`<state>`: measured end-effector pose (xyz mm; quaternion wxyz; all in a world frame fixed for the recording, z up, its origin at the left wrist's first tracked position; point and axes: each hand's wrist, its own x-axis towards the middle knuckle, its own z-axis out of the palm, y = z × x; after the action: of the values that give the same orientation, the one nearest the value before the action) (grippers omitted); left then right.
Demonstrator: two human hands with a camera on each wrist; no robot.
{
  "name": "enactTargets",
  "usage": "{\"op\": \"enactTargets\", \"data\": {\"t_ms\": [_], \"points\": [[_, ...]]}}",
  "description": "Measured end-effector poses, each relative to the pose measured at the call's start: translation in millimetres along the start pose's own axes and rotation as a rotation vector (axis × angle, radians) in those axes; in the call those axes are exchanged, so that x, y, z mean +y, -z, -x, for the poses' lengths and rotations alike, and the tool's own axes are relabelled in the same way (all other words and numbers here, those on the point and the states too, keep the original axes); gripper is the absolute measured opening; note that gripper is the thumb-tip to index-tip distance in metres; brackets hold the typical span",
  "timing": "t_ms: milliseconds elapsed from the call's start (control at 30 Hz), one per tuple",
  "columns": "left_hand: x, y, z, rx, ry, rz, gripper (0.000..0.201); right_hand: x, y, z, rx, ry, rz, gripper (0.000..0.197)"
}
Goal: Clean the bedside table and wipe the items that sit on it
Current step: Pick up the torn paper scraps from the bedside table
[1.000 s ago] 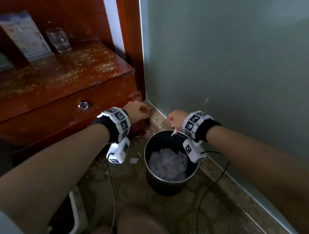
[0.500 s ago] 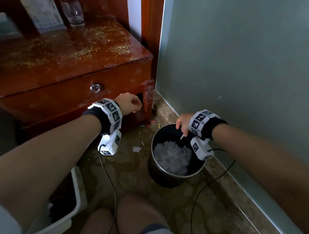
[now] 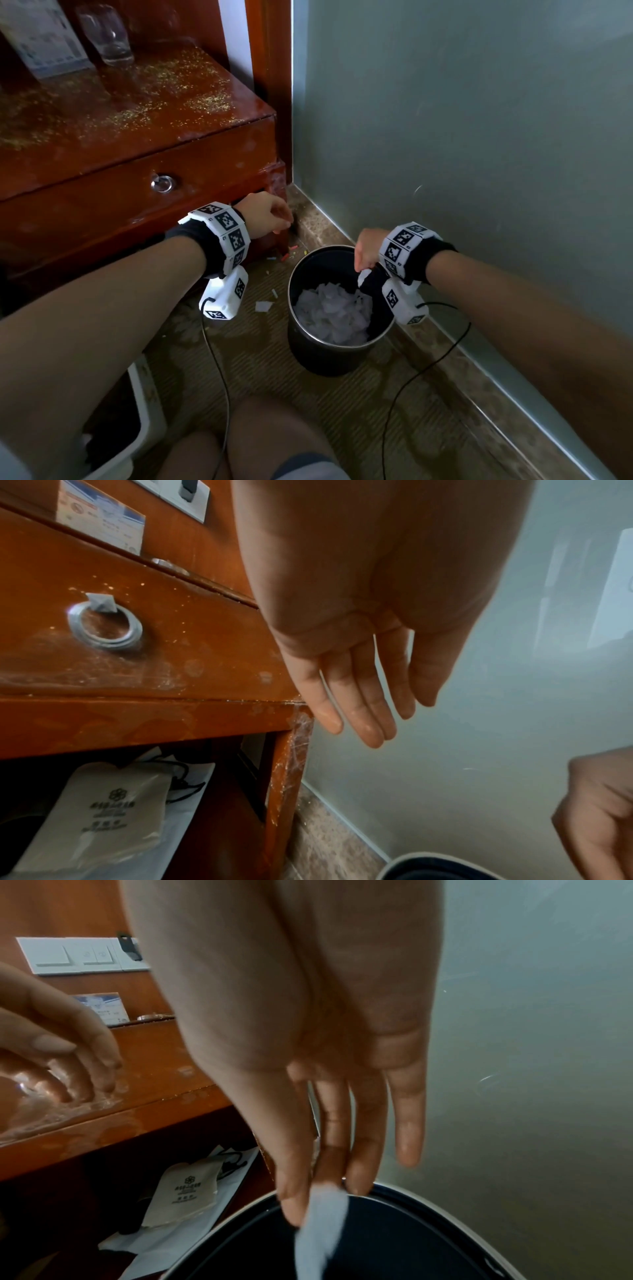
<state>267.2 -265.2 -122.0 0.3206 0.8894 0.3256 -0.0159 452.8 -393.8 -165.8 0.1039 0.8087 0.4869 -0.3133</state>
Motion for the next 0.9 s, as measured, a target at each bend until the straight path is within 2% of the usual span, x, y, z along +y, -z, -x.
{"op": "enactTargets", "data": {"t_ms": [133,333,467,633,733,900], "points": [[5.6,-1.6,0.5,-0.014,-0.018,-0.018,0.017,1.9,-8.1,1.5,0.001,-0.077,0.033,0.039],[8.9,6.7,6.7,0.031,-0.032,-0.028,0.019,-3.3,-0.3,11.8,0.058,0.040,-0.026,0.035],[4.5,29.1,11.1,0.134,-0.028,-0.082,0.020,-26.2,28.8,10.0,0.259,0.114,-0.161,0.026],[-17.1,78.5,9.8,0.316,0.039,-0.069,0.020,-82.7,82.2,-8.5,0.494,0.238,-0.384,0.016],[-38.7,110.3,7.9,0.399,0.101,-0.017,0.019,-121.8,110.5,-23.0,0.567,0.323,-0.438,0.014],[-101.7,183.8,6.0,0.582,0.242,0.025,0.019,-208.6,164.8,-61.9,0.610,0.417,-0.563,0.015]]}}
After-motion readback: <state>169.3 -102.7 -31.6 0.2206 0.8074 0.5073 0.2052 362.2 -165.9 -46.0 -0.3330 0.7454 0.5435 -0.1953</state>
